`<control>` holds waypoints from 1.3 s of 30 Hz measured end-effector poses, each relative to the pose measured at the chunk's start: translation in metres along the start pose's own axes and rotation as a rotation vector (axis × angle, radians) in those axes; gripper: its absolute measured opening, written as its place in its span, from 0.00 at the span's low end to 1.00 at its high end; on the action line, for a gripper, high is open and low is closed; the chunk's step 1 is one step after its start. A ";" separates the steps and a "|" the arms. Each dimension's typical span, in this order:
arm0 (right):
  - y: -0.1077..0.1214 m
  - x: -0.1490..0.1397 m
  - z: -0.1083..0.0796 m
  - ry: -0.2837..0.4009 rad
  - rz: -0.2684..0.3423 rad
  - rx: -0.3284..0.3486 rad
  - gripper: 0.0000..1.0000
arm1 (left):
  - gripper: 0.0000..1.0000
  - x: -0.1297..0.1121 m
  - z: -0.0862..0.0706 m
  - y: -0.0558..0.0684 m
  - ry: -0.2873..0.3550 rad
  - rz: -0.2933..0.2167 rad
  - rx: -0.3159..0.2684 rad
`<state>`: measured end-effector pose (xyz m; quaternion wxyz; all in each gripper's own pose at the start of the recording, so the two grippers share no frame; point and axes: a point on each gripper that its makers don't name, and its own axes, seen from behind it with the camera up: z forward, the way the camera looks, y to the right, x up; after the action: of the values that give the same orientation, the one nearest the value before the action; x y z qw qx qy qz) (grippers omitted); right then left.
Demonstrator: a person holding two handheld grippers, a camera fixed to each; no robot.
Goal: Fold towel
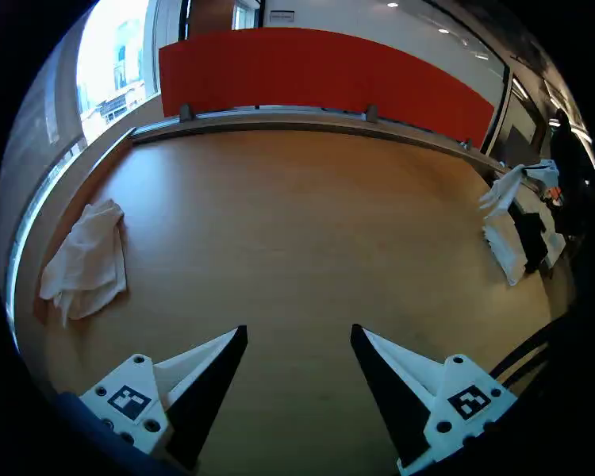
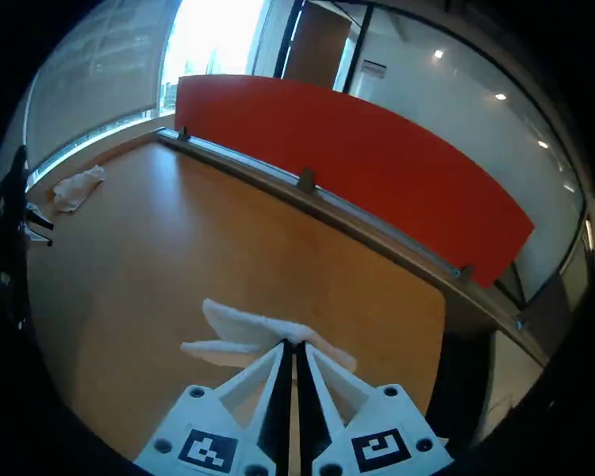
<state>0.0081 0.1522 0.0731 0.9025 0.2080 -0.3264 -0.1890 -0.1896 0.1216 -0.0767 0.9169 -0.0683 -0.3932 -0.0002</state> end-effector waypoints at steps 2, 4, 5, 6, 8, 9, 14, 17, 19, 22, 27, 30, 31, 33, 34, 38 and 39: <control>0.002 -0.009 -0.005 -0.010 0.007 -0.007 0.03 | 0.97 0.000 0.000 0.000 -0.001 0.000 -0.002; 0.005 -0.019 -0.010 -0.021 0.016 -0.017 0.03 | 0.97 -0.001 0.000 0.001 -0.002 0.001 -0.005; 0.006 -0.024 -0.012 -0.026 0.020 -0.021 0.03 | 0.97 -0.001 0.000 0.002 -0.002 0.001 -0.006; 0.007 -0.029 -0.015 -0.031 0.025 -0.025 0.03 | 0.97 -0.001 0.000 0.002 -0.004 0.002 -0.007; 0.008 -0.039 -0.022 -0.039 0.037 -0.032 0.03 | 0.97 -0.002 0.001 0.003 -0.007 0.004 -0.009; 0.008 -0.043 -0.025 -0.043 0.042 -0.035 0.03 | 0.97 -0.002 0.001 0.003 -0.007 0.005 -0.010; 0.002 -0.066 -0.037 -0.064 0.064 -0.044 0.03 | 0.97 -0.003 0.002 0.005 -0.011 0.009 -0.018; -0.004 -0.075 -0.042 -0.074 0.071 -0.046 0.03 | 0.97 -0.003 0.002 0.006 -0.012 0.009 -0.023; -0.007 -0.081 -0.043 -0.083 0.071 -0.048 0.03 | 0.97 -0.004 0.002 0.006 -0.012 0.011 -0.025; -0.011 -0.088 -0.045 -0.093 0.072 -0.051 0.03 | 0.97 -0.004 0.001 0.007 -0.011 0.014 -0.027; -0.015 -0.095 -0.048 -0.101 0.081 -0.059 0.03 | 0.97 -0.006 0.000 0.006 -0.012 0.017 -0.027; -0.014 -0.104 -0.049 -0.115 0.088 -0.071 0.03 | 0.97 -0.007 -0.001 0.004 -0.012 0.018 -0.027; -0.013 -0.108 -0.050 -0.122 0.092 -0.076 0.03 | 0.97 -0.007 -0.001 0.004 -0.012 0.018 -0.026; -0.011 -0.117 -0.051 -0.138 0.100 -0.086 0.03 | 0.97 -0.007 -0.002 0.002 -0.011 0.018 -0.025; -0.010 -0.122 -0.051 -0.147 0.106 -0.090 0.03 | 0.97 -0.007 -0.003 0.002 -0.010 0.018 -0.024; -0.009 -0.144 -0.052 -0.184 0.135 -0.108 0.03 | 0.97 -0.009 -0.004 -0.002 -0.012 0.014 -0.021; -0.009 -0.149 -0.052 -0.194 0.142 -0.110 0.03 | 0.97 -0.009 -0.004 -0.002 -0.013 0.014 -0.020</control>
<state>-0.0656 0.2295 -0.0440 0.8879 0.1151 -0.4151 -0.1614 -0.1932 0.1185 -0.0858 0.9136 -0.0803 -0.3986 0.0026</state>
